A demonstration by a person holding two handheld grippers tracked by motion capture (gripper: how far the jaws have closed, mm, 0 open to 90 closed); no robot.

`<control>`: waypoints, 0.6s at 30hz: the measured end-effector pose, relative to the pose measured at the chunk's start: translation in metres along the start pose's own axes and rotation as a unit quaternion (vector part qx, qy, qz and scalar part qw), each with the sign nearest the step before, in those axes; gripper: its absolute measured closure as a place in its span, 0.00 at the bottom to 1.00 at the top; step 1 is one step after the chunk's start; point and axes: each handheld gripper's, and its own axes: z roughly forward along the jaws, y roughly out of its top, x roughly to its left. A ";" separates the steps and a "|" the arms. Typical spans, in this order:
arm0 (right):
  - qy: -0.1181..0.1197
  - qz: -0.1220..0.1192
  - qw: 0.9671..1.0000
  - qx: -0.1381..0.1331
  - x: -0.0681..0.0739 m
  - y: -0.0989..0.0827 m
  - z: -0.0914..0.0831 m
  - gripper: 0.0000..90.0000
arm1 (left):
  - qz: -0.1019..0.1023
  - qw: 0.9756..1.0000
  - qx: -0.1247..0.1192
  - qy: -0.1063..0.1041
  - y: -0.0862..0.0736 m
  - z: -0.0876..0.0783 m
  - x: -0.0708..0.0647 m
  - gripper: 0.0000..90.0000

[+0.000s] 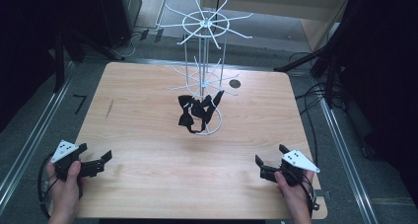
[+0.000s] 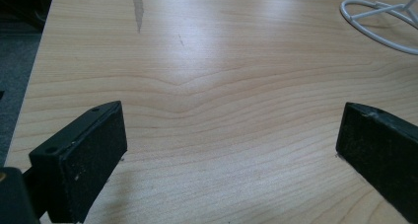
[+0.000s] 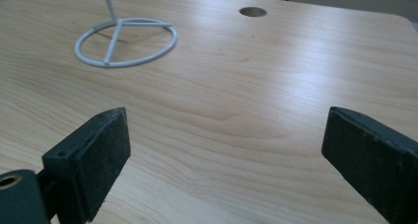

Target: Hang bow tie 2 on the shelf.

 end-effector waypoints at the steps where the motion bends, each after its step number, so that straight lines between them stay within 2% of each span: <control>1: -0.003 0.003 1.000 0.000 -0.003 -0.001 -0.001 0.06 | 0.000 1.000 0.000 0.000 0.000 0.000 0.000 0.00; 6: -0.014 0.025 1.000 0.005 -0.016 -0.007 -0.006 0.06 | -0.002 1.000 0.000 0.001 0.001 0.001 0.000 0.00; 18: -0.033 0.041 0.999 0.013 -0.037 -0.019 -0.022 0.06 | -0.002 1.000 0.002 0.002 0.001 0.001 0.001 0.00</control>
